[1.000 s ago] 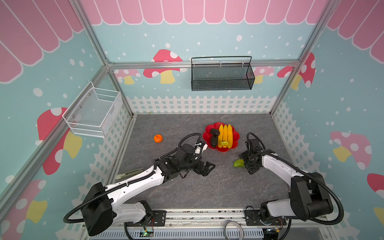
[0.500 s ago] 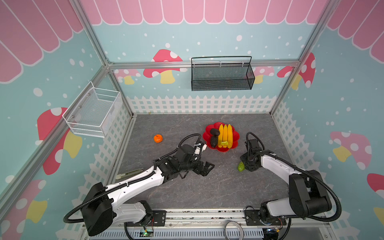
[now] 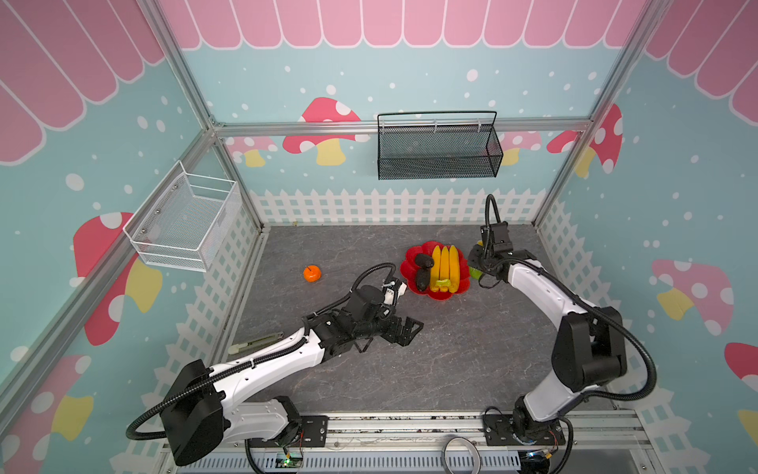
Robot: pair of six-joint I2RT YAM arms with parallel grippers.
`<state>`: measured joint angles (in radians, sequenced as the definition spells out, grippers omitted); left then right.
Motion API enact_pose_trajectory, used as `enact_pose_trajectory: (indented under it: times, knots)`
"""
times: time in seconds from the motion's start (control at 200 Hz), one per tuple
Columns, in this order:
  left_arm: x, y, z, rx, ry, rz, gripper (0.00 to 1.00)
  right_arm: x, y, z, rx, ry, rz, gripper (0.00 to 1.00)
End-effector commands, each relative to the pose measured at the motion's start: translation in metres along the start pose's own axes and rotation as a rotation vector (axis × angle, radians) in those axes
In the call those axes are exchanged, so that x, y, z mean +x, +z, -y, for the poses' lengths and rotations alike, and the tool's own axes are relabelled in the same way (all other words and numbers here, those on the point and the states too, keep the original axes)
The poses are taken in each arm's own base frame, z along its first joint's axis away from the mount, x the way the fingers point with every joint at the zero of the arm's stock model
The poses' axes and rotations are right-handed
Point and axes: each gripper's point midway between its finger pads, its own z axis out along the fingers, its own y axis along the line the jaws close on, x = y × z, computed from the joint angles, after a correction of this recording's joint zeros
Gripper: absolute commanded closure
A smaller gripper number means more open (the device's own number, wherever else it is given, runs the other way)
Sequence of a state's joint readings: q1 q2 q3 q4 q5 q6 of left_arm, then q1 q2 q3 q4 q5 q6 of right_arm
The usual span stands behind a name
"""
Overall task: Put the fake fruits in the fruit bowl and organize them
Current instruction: 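Lower papaya with right gripper into bowl beside bananas and release, then reach left gripper to small orange and grasp it while right gripper withdraws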
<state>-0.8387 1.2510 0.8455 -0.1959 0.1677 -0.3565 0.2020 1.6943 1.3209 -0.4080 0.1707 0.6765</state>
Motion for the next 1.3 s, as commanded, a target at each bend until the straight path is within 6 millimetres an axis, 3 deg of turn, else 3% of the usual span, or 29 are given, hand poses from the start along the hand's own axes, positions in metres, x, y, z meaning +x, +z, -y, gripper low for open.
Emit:
enact_pose_trajectory:
  times: [0.0, 0.32, 0.601, 0.646, 0.916, 1.296]
  knots:
    - [-0.008, -0.004, 0.002, -0.003, -0.001, 0.03, 0.01, 0.003, 0.017, -0.004, 0.005, -0.146, -0.045, 0.55]
    - [-0.007, -0.01, -0.007, -0.054, 0.016, 0.036, 0.0, 0.021, 0.046, -0.014, -0.032, -0.179, -0.144, 0.54]
    - [-0.003, -0.012, -0.012, -0.076, 0.007, 0.04, 0.0, 0.027, 0.046, -0.028, -0.104, -0.154, -0.179, 0.52]
    - [-0.004, -0.012, -0.012, -0.077, 0.007, 0.042, 0.01, 0.039, 0.057, -0.024, -0.085, -0.146, -0.219, 0.52]
    - [-0.004, -0.01, -0.01, -0.069, 0.015, 0.036, 0.0, 0.059, 0.06, -0.016, -0.059, -0.105, -0.294, 0.48]
    - [-0.007, -0.013, -0.012, -0.084, 0.022, 0.048, 0.01, 0.035, 0.049, -0.022, -0.057, -0.107, -0.243, 0.32]
